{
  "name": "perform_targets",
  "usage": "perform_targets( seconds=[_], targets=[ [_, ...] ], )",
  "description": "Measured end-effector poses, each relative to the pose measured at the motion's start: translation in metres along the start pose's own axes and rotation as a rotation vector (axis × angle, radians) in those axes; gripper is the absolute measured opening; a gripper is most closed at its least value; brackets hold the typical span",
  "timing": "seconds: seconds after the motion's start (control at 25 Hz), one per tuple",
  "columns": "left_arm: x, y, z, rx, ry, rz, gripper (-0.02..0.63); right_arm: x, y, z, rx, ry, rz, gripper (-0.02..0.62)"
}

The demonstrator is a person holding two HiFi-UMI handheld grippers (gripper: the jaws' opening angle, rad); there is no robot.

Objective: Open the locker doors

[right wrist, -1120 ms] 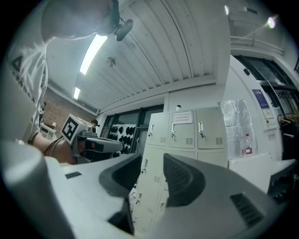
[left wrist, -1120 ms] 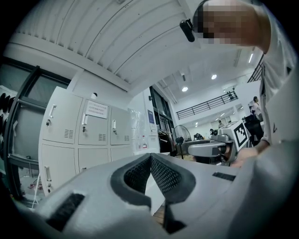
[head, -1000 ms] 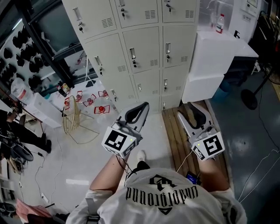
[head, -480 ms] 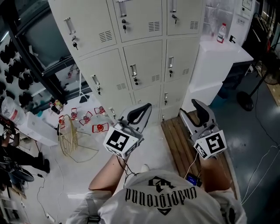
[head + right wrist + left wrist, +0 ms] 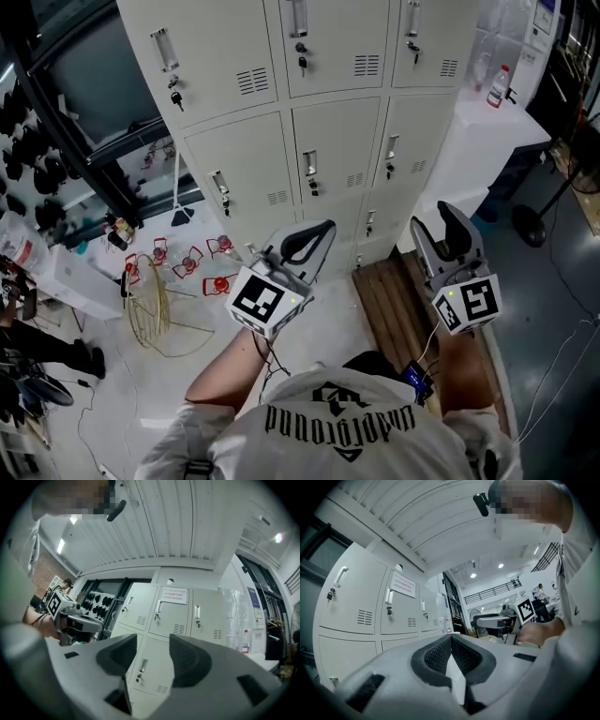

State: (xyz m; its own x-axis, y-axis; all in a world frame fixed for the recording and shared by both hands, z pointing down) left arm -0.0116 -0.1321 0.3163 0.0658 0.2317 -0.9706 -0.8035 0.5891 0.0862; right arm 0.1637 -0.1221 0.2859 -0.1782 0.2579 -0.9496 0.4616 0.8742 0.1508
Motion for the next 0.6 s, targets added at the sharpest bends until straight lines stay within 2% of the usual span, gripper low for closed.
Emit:
perform_targets(
  seconds=[0.28, 0.6],
  targets=[
    [-0.003, -0.028, -0.033, 0.001, -0.011, 0.003, 0.008, -0.004, -0.038, 0.030, -0.030, 0.014, 0.007, 0.198],
    [0.007, -0.093, -0.075, 0.021, -0.085, 0.016, 0.008, -0.005, -0.099, 0.097, -0.025, 0.043, 0.047, 0.181]
  ],
)
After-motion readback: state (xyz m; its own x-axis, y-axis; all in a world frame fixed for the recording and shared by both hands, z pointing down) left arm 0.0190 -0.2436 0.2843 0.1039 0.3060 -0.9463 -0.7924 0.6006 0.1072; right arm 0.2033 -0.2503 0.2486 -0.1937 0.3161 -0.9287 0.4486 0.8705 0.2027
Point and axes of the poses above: the fingertips, and each gripper's own axes: y backward along the fingers, z to its right, x out of its top, the point moved 2 cm from there along y, backward along the fingers, and after that the axes turned 3 degrees about -z, right-handed, at the moved point
